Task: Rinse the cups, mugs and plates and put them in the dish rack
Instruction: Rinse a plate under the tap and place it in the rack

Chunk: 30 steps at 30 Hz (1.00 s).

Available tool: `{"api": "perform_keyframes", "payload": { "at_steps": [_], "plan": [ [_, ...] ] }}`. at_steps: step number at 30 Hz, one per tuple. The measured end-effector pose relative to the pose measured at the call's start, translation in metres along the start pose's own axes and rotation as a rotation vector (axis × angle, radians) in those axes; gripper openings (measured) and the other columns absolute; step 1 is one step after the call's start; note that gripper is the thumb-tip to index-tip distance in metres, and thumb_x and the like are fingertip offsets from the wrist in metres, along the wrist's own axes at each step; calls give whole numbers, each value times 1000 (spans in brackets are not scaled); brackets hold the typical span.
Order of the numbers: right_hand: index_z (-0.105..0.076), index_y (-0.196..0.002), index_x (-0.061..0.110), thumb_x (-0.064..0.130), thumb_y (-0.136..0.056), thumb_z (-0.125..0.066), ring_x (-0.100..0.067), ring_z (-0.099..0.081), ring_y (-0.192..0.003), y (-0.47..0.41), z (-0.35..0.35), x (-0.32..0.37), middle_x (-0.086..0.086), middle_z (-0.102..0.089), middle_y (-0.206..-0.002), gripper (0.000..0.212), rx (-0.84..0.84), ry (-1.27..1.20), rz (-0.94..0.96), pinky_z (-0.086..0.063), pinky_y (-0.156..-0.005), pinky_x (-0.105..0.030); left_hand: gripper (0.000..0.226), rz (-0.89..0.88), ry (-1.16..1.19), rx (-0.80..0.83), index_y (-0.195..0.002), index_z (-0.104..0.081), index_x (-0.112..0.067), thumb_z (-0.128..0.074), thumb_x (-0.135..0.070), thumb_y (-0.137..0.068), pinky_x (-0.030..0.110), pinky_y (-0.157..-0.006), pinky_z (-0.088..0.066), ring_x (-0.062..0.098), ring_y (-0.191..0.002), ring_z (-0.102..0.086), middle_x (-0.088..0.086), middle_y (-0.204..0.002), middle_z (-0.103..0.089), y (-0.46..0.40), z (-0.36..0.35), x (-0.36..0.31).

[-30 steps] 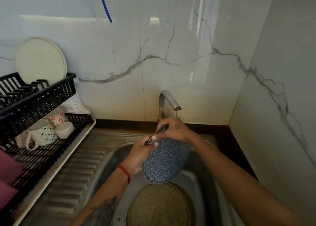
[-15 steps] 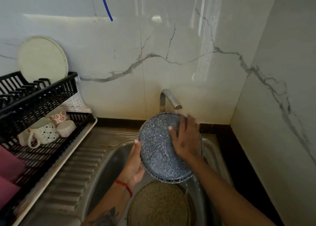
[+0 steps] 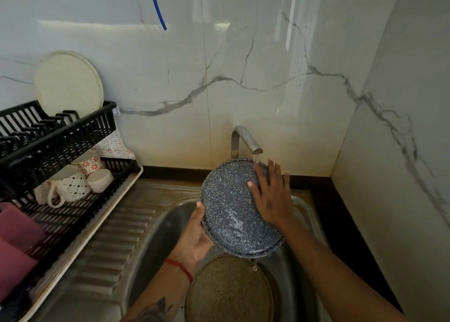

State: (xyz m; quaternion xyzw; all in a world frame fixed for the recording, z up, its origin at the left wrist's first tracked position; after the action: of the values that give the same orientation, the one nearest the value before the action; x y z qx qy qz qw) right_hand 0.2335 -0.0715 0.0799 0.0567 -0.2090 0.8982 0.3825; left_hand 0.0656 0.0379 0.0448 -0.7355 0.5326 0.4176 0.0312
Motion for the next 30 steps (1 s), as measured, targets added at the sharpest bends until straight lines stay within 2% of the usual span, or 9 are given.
{"api": "perform_keyframes", "payload": {
  "at_steps": [3,7,10,15,19,22,24,28,30],
  "plan": [
    [10,-151,24,64,-91,4,-29,20,-144,23,-8,38,-11,18,-157,73,7,57,167,13,-116,-50,55,36,-14,-6,-142,-43,-18,-40,-48,-96,58,-91,-44,37,-124,-51,16,-137,-54,-2,-6,5],
    [-14,-151,21,54,-100,-9,-29,-7,-146,61,-26,76,-5,-15,-159,61,11,180,522,-7,-113,-51,51,44,2,-40,-142,-43,-23,-43,-45,-95,54,-84,-50,36,-121,-54,15,-141,-49,-2,-13,9],
    [0,-151,32,59,-97,-5,-28,5,-147,49,-18,52,-3,3,-160,61,-13,181,434,5,-114,-53,53,60,11,-38,-141,-43,-20,-44,-45,-95,58,-80,-48,39,-120,-53,18,-139,-50,1,-11,8],
    [17,-147,32,68,-87,6,-21,23,-143,31,-2,-16,-5,19,-158,71,41,20,-46,15,-116,-46,53,49,28,-94,-139,-47,-14,-44,-44,-96,60,-76,-45,36,-118,-53,18,-134,-55,5,4,0],
    [21,-147,24,65,-88,10,-24,28,-142,56,-15,27,-8,29,-154,72,79,69,118,17,-115,-45,54,63,71,-115,-140,-46,-14,-44,-45,-95,63,-82,-43,39,-125,-48,19,-136,-53,7,-5,6],
    [-9,-152,19,50,-100,-2,-28,-4,-147,90,-36,68,-8,-7,-160,61,80,158,406,-5,-114,-48,54,56,93,-147,-140,-45,-12,-44,-44,-96,56,-85,-45,37,-126,-49,19,-141,-48,8,-13,9],
    [-23,-150,21,46,-102,-8,-27,-18,-145,96,-37,66,-5,-25,-156,56,43,167,426,-15,-110,-48,51,56,95,-146,-135,-50,-9,-45,-43,-96,55,-84,-45,38,-124,-50,21,-137,-52,10,-12,10],
    [4,-152,28,55,-97,-10,-27,9,-147,79,-29,1,-3,10,-160,64,5,-45,-39,4,-117,-52,51,52,52,-168,-134,-49,-9,-46,-42,-96,61,-84,-40,41,-126,-47,21,-134,-54,16,4,5],
    [-4,-153,22,55,-96,-21,-29,-3,-147,74,-28,-26,-8,-3,-161,68,38,-267,-340,-8,-117,-53,52,43,35,-186,-136,-48,-11,-45,-43,-96,61,-82,-41,40,-126,-47,20,-135,-54,19,11,6]
  ]
}}
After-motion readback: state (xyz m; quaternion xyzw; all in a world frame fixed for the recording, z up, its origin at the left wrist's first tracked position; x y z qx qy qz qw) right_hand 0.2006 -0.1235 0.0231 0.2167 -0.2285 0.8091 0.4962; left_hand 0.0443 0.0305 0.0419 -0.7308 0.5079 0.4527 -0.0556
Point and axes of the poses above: each hand's wrist, its own y-axis away from the middle knuckle, its own z-axis out of the back of the hand, x = y × z, the point moved 3 cm from there along -y, towards the middle knuckle
